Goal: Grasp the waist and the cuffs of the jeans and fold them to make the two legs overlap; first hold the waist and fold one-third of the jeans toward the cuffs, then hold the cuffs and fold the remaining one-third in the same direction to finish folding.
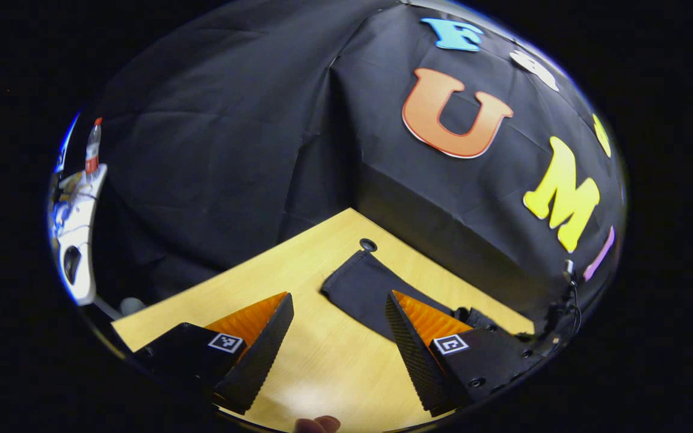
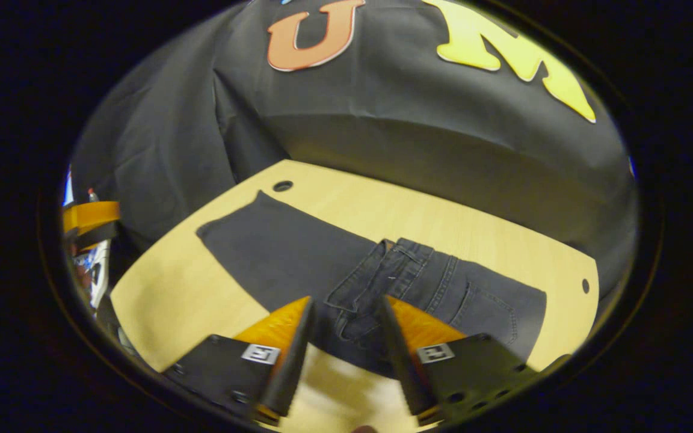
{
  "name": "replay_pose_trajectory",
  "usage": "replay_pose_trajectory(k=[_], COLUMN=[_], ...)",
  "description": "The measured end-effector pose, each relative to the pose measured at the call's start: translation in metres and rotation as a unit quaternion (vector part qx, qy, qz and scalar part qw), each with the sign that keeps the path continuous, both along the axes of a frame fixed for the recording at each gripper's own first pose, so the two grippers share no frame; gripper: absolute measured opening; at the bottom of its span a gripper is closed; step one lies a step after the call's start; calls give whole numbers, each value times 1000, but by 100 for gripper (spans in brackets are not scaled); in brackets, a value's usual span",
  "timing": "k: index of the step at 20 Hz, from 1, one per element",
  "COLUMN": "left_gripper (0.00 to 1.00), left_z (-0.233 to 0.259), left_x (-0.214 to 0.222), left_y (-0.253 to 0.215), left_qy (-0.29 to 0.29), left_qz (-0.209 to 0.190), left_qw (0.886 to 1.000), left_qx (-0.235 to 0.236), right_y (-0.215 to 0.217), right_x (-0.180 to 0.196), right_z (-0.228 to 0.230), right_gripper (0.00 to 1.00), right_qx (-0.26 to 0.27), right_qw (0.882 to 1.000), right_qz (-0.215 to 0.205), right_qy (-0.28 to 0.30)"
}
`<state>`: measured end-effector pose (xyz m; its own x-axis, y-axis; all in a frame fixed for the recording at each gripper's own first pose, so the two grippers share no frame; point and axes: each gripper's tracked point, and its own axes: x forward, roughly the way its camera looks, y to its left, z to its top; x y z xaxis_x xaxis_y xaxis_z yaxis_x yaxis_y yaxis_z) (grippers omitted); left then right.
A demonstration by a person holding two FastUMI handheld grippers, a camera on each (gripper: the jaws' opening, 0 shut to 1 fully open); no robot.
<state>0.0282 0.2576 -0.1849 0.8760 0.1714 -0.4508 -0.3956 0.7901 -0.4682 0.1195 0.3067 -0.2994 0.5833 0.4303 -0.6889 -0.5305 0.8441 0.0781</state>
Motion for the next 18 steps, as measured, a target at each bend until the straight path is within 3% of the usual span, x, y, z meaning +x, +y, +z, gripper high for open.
replay_pose_trajectory(k=[2,6,11,12,14,18], left_gripper=[99,99,99,98,99,98], left_z=[-31,-77,-101,-110,-114,-111], left_x=[37,66,102,100,100,107], left_y=[-5,-8,-3,1,6,15], left_qy=[31,96,152,174,194,216], left_qz=[19,46,105,125,141,146], left_qw=[995,974,937,927,921,920], left_qx=[-98,-201,-298,-310,-309,-291], right_y=[-19,-69,-129,-148,-161,-185], right_x=[-19,-38,-42,-43,-44,-49], right_z=[39,83,92,98,98,86], right_gripper=[99,100,99,99,99,99], right_qx=[7,6,-11,-8,-1,0], right_qw=[1000,1000,999,998,997,994], right_qz=[20,4,-43,-62,-82,-106], right_qy=[-11,-28,-9,-10,-7,11])
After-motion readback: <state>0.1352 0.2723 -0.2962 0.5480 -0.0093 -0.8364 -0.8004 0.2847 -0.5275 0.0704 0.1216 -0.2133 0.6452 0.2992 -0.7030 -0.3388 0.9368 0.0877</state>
